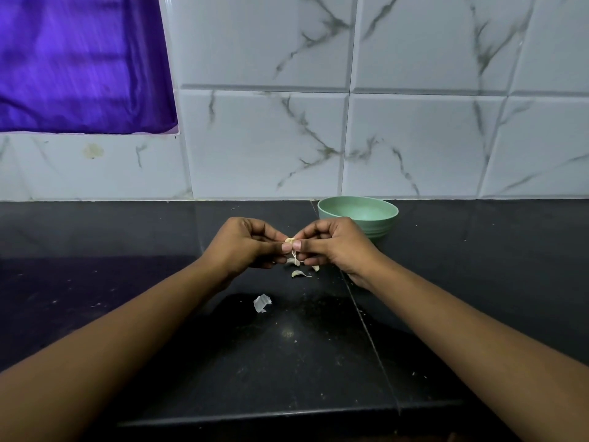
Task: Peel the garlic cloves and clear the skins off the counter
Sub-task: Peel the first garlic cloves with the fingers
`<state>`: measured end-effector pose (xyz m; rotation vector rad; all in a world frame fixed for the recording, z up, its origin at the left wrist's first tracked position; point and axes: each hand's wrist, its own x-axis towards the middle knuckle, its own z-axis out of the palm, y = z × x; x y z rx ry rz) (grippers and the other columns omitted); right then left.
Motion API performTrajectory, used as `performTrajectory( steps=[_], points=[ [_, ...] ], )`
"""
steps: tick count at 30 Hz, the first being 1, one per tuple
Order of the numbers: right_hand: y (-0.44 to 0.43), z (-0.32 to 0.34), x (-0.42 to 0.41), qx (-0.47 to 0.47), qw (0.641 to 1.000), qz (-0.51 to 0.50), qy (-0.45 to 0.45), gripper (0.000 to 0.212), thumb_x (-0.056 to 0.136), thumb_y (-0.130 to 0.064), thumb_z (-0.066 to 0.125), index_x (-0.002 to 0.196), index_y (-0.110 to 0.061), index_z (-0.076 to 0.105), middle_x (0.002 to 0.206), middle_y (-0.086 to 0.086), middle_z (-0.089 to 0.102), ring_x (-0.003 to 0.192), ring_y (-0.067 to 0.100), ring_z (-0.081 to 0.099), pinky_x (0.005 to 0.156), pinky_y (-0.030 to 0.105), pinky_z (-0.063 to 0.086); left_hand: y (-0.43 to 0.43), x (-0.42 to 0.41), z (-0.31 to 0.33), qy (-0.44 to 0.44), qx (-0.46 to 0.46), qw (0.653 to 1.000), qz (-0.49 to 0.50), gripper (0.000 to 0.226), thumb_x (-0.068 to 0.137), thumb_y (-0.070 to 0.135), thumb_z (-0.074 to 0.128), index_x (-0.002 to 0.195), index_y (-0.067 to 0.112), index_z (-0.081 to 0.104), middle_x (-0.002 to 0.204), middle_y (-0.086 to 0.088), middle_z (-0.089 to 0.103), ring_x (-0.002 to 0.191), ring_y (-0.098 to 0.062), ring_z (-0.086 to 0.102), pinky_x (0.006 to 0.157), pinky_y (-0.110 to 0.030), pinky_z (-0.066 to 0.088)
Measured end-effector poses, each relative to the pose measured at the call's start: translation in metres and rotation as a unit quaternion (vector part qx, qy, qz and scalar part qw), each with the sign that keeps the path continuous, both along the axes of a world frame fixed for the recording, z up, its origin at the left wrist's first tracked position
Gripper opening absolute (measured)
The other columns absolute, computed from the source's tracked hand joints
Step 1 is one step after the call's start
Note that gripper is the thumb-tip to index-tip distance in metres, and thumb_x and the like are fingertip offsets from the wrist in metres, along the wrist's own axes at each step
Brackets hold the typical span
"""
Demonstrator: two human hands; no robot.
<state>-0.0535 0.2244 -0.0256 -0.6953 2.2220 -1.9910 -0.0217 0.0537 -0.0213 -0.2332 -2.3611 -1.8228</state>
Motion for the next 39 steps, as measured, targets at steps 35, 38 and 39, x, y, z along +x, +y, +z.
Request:
performTrajectory(
  steps=[35, 38, 39],
  points=[
    [0.002, 0.003, 0.003, -0.053, 0.998, 0.009, -0.019, 0.011, 0.075, 0.004, 0.072, 0.078, -0.001, 0.063, 0.064, 0.006, 0.069, 0.054, 0.011, 0.066, 0.054, 0.018, 0.056, 0.01, -0.001, -0.009, 0.07, 0.052, 0.996, 0.001, 0.007, 0.078, 0.004, 0.073, 0.085, 0.006, 0.073, 0.065, -0.002, 0.071, 0.06, -0.008, 0.066, 0.05, -0.019, 0.051],
    [0.001, 0.002, 0.003, -0.072, 0.997, -0.001, -0.02, 0.011, 0.077, 0.008, 0.07, 0.076, 0.0, 0.062, 0.067, 0.008, 0.068, 0.052, 0.01, 0.065, 0.052, 0.018, 0.055, 0.011, -0.002, -0.009, 0.086, 0.054, 0.995, 0.014, 0.007, 0.076, 0.005, 0.074, 0.083, 0.008, 0.074, 0.067, -0.005, 0.071, 0.058, -0.009, 0.063, 0.053, -0.02, 0.052],
    [0.001, 0.002, 0.003, -0.073, 0.997, -0.002, -0.019, 0.011, 0.077, 0.008, 0.069, 0.076, 0.0, 0.062, 0.068, 0.009, 0.068, 0.052, 0.01, 0.065, 0.051, 0.018, 0.055, 0.01, -0.002, -0.01, 0.092, 0.049, 0.994, 0.017, 0.007, 0.076, 0.006, 0.075, 0.082, 0.009, 0.074, 0.068, -0.007, 0.07, 0.059, -0.01, 0.062, 0.055, -0.022, 0.054]
  ],
)
